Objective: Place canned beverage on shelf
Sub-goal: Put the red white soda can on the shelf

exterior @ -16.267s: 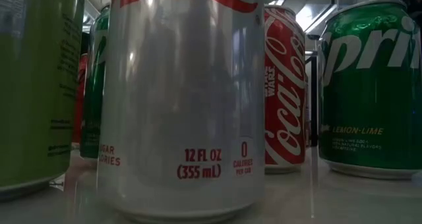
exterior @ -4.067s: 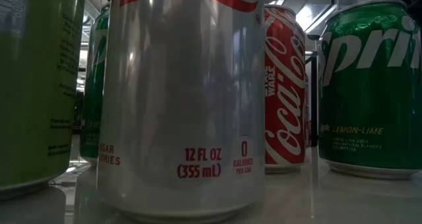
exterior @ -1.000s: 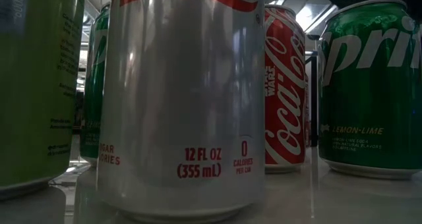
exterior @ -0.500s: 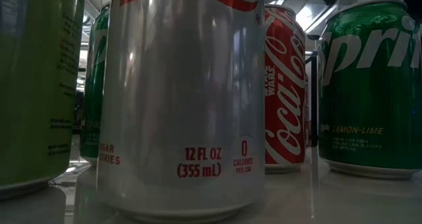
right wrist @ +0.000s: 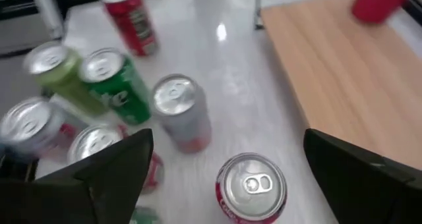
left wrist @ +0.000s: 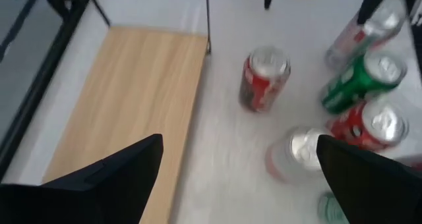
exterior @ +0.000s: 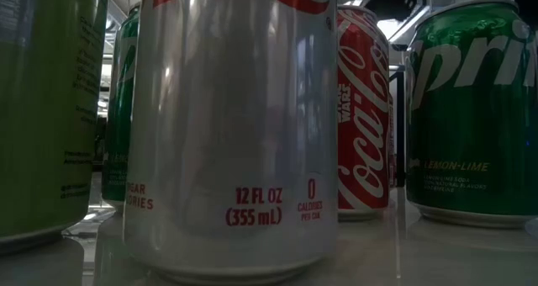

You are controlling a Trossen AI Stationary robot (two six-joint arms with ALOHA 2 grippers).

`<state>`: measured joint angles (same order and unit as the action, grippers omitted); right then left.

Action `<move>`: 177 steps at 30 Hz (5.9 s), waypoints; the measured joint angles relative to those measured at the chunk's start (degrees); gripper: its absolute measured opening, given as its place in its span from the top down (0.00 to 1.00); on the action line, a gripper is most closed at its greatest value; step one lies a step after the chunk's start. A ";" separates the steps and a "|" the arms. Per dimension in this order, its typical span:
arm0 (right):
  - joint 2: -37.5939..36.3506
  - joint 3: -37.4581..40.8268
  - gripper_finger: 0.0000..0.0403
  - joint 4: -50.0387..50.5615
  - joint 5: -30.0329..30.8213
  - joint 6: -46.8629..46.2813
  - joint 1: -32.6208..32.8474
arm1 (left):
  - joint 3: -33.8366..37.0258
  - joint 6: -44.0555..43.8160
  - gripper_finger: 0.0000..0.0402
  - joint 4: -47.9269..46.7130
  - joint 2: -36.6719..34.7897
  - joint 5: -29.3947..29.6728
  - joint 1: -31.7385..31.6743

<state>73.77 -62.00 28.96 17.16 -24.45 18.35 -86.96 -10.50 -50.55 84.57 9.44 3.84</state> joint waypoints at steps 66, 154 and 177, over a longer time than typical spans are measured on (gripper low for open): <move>17.75 -0.02 0.27 3.83 1.48 -24.43 -1.09 | 0.08 3.56 0.03 -5.09 -12.84 9.18 3.58; 35.02 -25.86 0.26 -12.47 -33.94 33.96 -45.77 | 52.28 -0.98 0.03 32.22 -47.41 14.92 -0.62; 37.08 -25.86 0.25 -11.70 -33.21 33.44 -46.86 | 52.28 -1.15 0.03 32.22 -47.38 14.90 -0.60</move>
<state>110.85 -87.85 17.26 -16.05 8.99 -28.51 -34.68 -11.66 -18.33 37.19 24.34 3.25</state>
